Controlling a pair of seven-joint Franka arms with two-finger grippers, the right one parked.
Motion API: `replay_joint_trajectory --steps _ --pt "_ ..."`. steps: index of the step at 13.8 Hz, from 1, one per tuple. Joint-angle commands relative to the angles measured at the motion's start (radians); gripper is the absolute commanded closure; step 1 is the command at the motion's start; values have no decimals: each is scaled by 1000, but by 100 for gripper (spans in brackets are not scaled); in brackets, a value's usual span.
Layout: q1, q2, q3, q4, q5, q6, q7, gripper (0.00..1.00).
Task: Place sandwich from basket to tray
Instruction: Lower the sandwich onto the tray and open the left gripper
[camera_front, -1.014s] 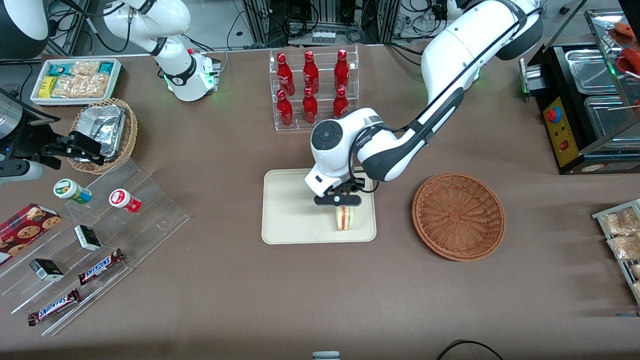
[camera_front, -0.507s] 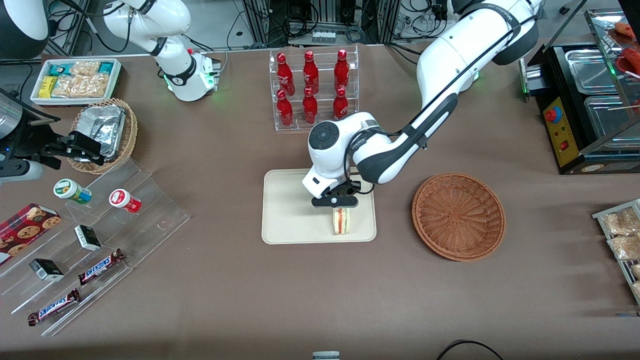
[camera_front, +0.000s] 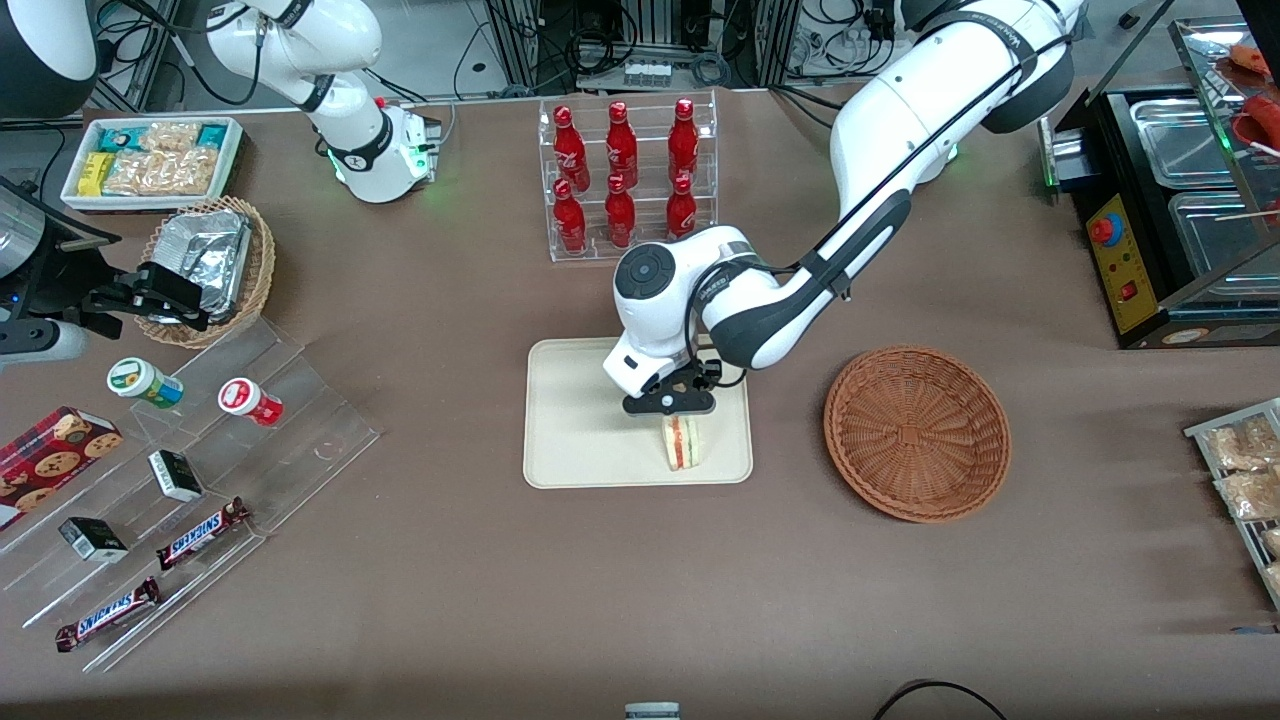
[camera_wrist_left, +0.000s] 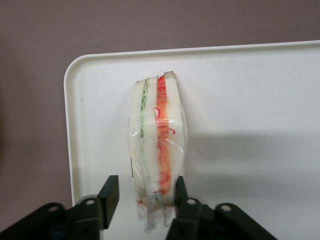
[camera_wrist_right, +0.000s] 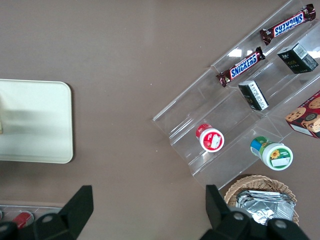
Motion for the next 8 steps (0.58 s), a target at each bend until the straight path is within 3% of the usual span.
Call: replay_joint_trajectory --steps 1,3,6,8 --pt "-13 13 -1 44 16 -6 -40 0" --pt "-5 -1 -6 49 10 -17 -53 0" --pt "1 -106 3 47 -94 -83 -60 0" --pt "1 -171 6 46 -104 -123 -59 0"
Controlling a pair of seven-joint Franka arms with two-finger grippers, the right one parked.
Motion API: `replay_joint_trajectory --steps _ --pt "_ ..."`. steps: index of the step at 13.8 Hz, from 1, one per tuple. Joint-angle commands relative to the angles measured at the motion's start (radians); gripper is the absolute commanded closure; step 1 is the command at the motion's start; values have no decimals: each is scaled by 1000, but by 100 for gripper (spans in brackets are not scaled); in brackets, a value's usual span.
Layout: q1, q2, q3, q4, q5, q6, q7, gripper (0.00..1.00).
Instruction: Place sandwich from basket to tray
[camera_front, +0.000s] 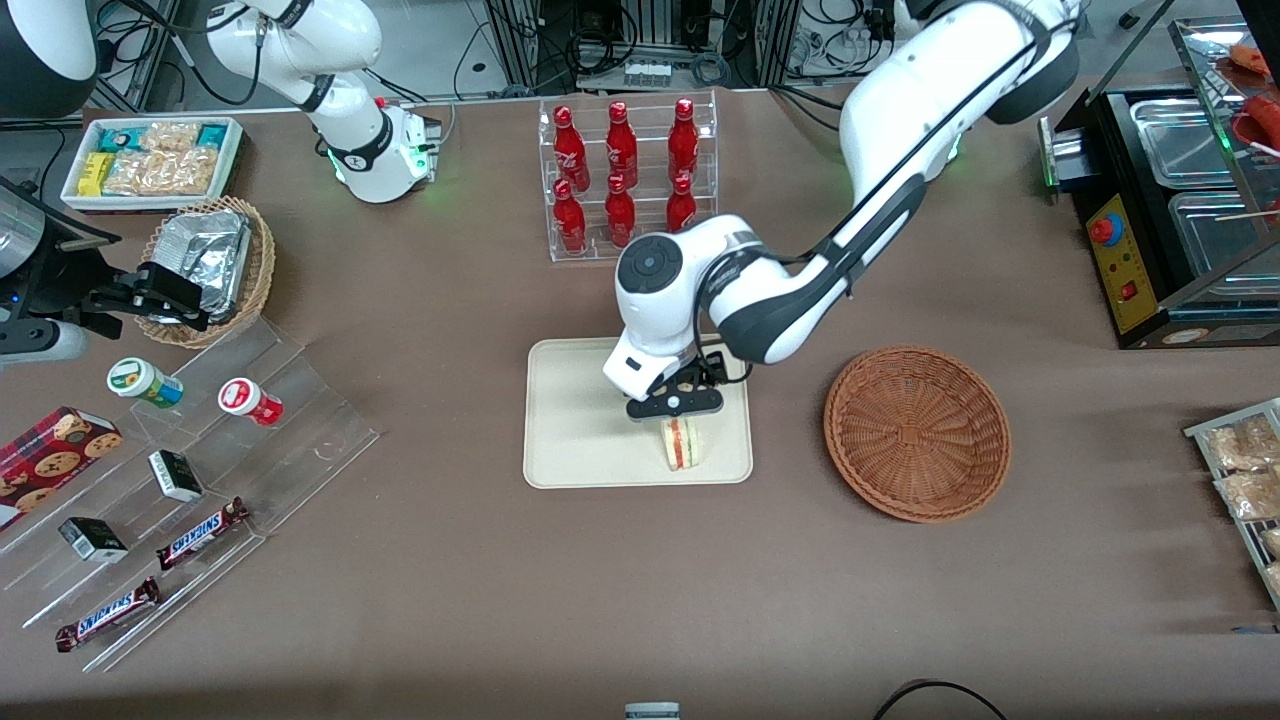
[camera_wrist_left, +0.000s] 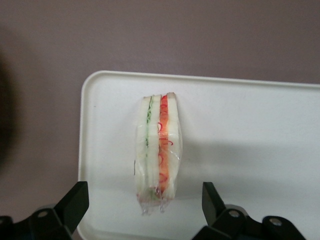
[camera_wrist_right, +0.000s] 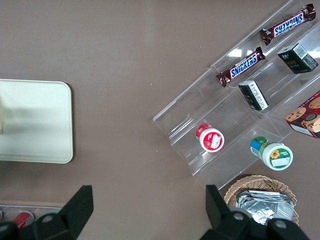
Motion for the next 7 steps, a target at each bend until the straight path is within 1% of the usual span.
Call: replay_joint_trajectory --steps 1,3,4,5,6,7 --pt "-3 -124 10 -20 -28 -93 -13 0" --pt "-3 -183 26 -28 -44 -138 -9 0" --pt "-3 -219 58 -30 -104 -138 -6 0" --pt "-4 -260 100 -30 -185 -135 14 0" --pt "-4 -300 130 -31 -239 -137 66 0" --pt "-4 -329 149 -34 -274 -141 101 0"
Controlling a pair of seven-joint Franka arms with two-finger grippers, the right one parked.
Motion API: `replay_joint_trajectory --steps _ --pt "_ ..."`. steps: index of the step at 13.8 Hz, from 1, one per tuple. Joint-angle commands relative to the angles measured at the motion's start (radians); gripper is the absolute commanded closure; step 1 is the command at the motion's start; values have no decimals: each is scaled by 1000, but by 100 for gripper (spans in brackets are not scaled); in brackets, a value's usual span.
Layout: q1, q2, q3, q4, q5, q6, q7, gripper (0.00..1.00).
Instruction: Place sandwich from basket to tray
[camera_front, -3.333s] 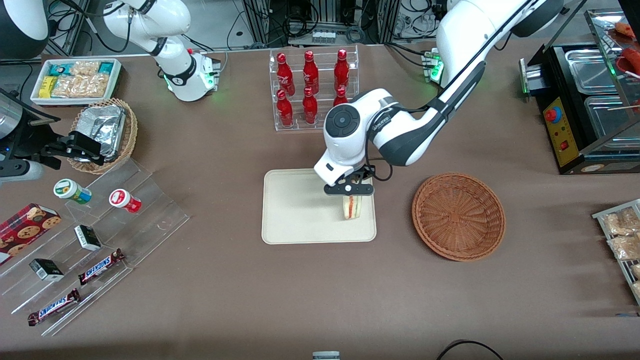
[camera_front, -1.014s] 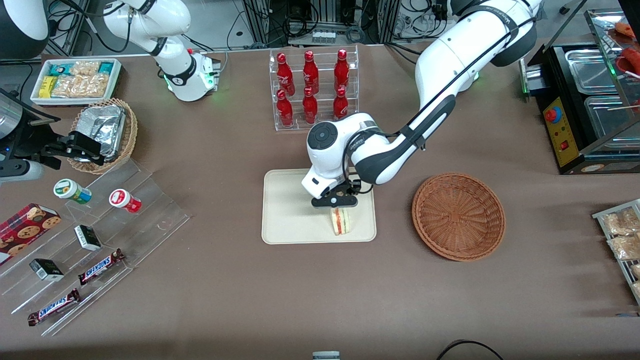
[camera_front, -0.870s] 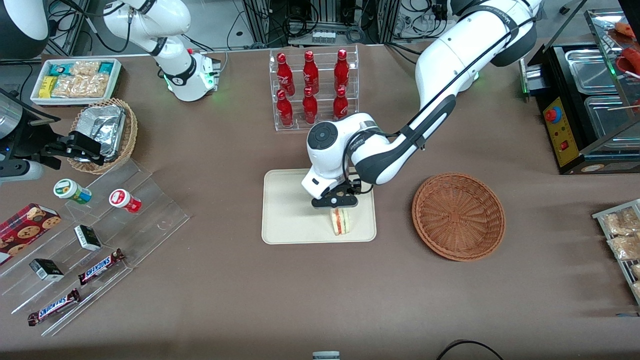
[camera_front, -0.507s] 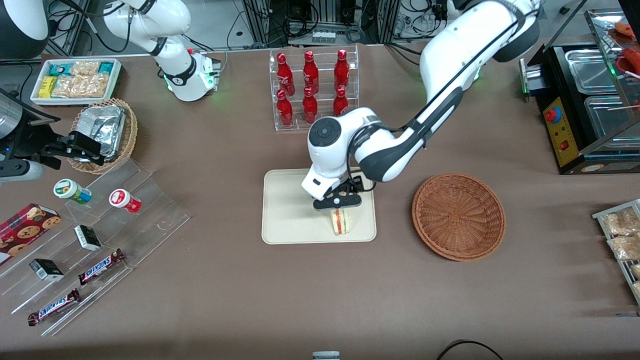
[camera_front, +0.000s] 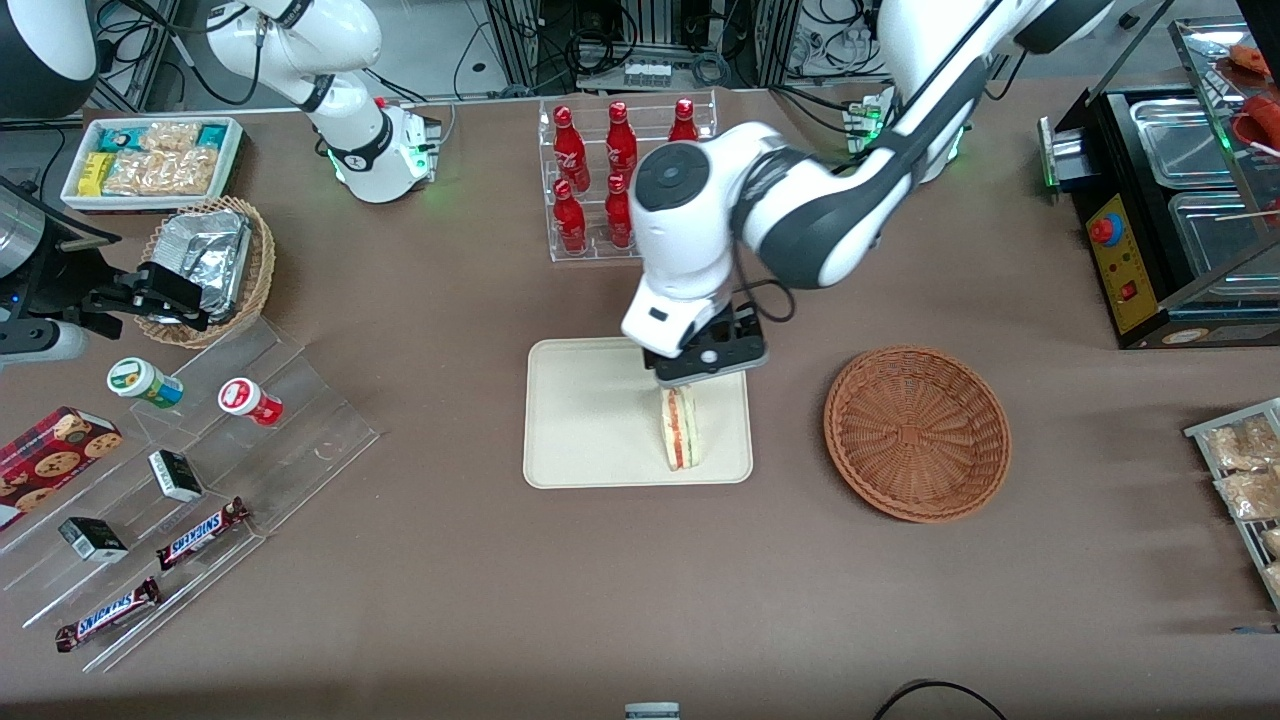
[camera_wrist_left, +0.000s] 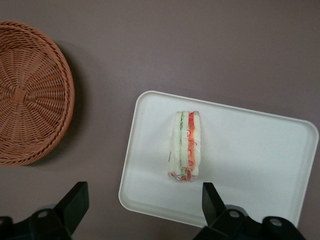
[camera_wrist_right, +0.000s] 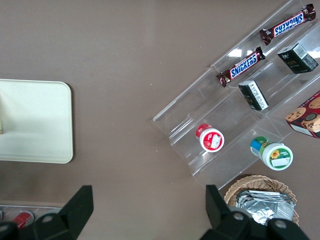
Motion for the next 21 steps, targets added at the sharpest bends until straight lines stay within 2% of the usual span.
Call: replay_joint_trajectory --steps 1,4,8,10,12,14,18,21 --pt "-4 -119 81 -37 -98 -20 73 0" --pt "1 -183 118 -34 -125 -112 151 0" --pt "51 -261 216 -36 -272 -184 425 0" --pt "42 -289 293 -37 -297 -207 552 0" --pt "51 -306 316 -34 -323 -254 626 0" --pt "53 -336 382 -36 -386 -278 707 0" --pt "122 -372 445 -34 -397 -350 938 0" --pt "203 -398 448 -34 -389 -385 963 0"
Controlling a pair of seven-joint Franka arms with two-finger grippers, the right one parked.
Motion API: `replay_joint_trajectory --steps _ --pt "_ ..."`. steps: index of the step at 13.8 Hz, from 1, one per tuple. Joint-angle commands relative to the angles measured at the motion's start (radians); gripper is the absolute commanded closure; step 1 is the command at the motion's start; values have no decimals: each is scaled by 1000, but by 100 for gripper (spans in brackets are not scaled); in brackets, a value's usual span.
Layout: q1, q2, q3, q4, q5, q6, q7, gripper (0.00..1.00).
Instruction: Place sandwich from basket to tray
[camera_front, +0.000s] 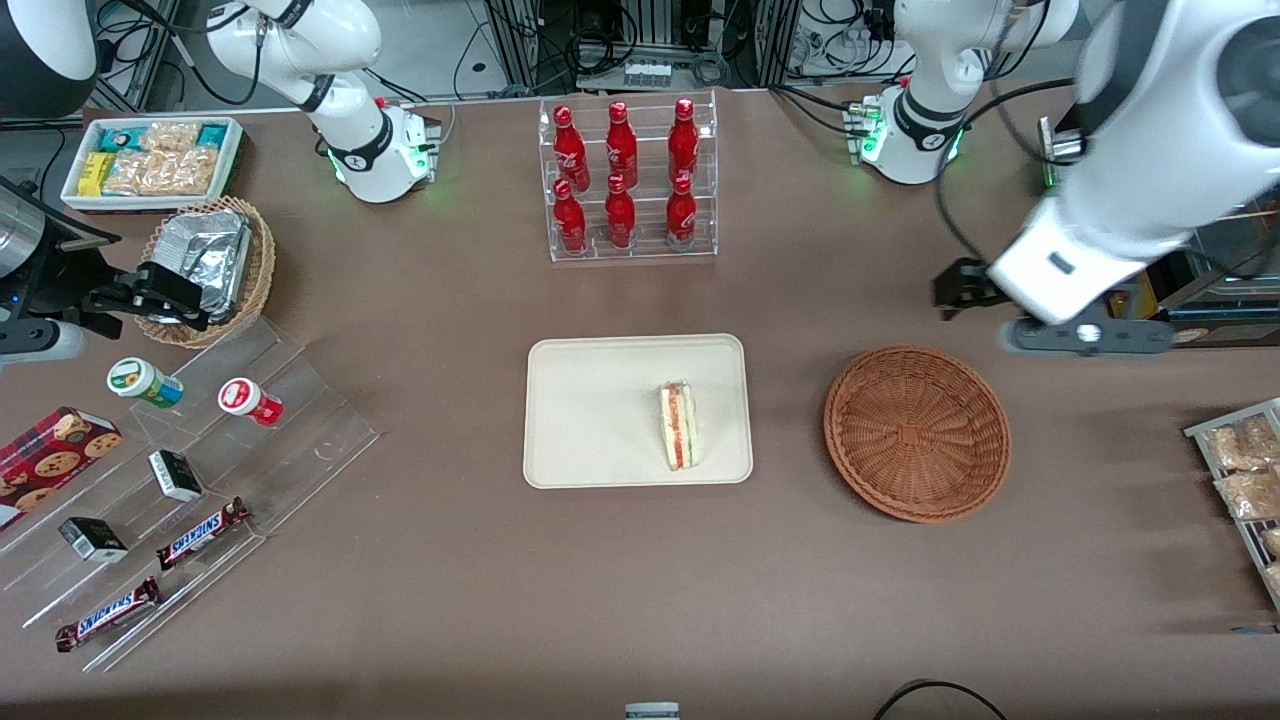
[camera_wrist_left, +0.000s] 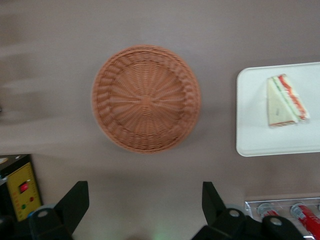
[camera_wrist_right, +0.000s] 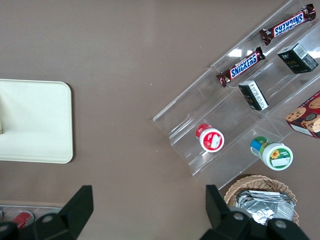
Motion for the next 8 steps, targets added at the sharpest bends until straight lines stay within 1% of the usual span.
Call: replay_joint_trajectory --steps 1,6,8 --pt "62 -44 -3 -27 -12 -34 27 0" --pt "127 -76 -9 -33 -6 -117 74 0" --pt "130 -86 -9 -88 -6 -132 74 0"
